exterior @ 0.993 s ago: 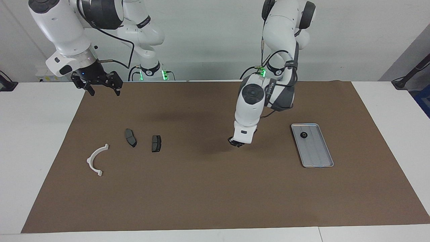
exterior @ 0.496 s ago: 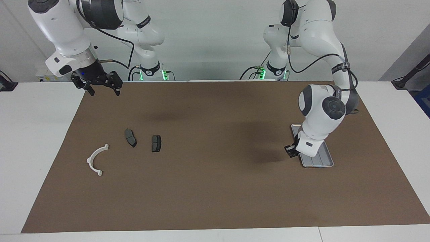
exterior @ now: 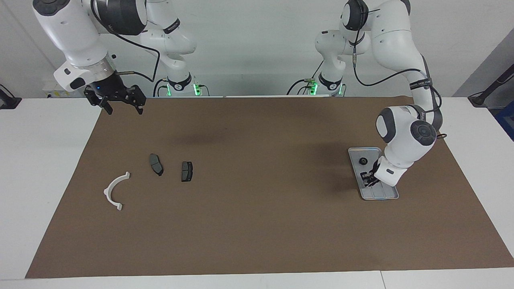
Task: Pick bearing gear from pile to tray
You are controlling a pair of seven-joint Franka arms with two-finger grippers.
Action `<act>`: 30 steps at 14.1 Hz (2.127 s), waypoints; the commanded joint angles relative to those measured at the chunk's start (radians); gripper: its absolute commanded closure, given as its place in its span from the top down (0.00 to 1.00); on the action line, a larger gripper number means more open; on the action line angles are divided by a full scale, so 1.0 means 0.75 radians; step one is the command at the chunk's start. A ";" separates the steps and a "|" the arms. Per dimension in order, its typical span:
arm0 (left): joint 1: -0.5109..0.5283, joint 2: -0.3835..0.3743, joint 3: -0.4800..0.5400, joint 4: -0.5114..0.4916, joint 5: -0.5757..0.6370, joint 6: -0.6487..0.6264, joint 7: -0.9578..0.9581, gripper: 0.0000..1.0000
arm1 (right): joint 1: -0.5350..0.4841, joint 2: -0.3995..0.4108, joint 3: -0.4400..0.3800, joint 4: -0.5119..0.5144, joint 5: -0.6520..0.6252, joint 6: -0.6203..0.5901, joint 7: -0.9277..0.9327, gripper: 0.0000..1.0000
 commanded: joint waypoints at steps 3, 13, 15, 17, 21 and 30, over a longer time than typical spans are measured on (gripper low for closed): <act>0.089 -0.088 -0.013 -0.140 0.009 0.090 0.068 0.00 | -0.024 -0.024 0.011 -0.027 0.029 0.023 -0.016 1.00; 0.101 -0.103 -0.013 -0.232 0.009 0.172 0.086 0.40 | -0.024 -0.022 0.013 -0.029 0.029 0.025 -0.016 1.00; 0.101 -0.101 -0.015 -0.211 0.009 0.157 0.088 0.88 | -0.024 -0.022 0.011 -0.029 0.029 0.027 -0.016 1.00; 0.103 -0.101 -0.015 -0.154 0.009 0.113 0.086 1.00 | -0.026 -0.022 0.011 -0.027 0.029 0.027 -0.016 1.00; 0.103 -0.137 -0.011 0.011 0.007 -0.130 0.084 1.00 | -0.024 -0.022 0.011 -0.027 0.029 0.027 -0.016 1.00; 0.134 -0.538 0.005 0.036 0.009 -0.644 0.082 1.00 | -0.024 -0.020 0.011 -0.025 0.029 0.027 -0.020 1.00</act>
